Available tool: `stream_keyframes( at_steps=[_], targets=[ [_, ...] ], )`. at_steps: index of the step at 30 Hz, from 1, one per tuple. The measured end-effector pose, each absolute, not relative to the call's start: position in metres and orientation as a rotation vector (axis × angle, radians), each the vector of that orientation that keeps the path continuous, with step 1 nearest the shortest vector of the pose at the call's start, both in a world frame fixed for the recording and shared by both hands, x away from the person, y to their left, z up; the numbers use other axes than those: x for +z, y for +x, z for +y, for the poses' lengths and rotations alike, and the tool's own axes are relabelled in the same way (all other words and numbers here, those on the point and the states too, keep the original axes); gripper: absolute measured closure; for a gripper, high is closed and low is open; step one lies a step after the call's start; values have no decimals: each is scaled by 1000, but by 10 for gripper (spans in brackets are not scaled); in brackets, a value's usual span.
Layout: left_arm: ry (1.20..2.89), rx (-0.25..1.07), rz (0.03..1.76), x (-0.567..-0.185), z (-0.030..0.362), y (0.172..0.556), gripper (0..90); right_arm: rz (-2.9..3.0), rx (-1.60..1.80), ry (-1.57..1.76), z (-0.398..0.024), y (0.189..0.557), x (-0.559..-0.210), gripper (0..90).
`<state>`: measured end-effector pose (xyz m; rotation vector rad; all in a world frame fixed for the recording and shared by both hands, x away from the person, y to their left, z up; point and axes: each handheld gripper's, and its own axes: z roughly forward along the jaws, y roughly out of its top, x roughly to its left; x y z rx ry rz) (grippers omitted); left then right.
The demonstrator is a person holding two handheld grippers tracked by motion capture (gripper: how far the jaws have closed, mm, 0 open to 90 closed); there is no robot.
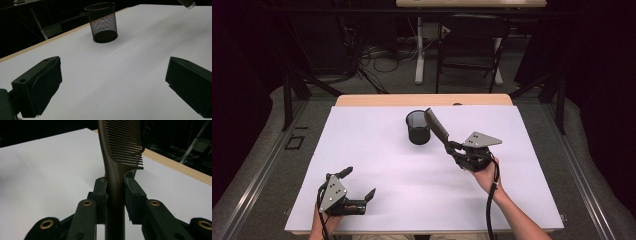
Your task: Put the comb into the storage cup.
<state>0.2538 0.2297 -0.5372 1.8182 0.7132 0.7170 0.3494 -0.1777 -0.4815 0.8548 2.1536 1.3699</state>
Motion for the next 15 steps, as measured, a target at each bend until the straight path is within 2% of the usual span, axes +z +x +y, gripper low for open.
stream_keyframes(
  at_steps=[15],
  targets=[
    [1820,718,713,-537,229,254,8,2100,1410,860,-178,351,-477,728]
  ],
)
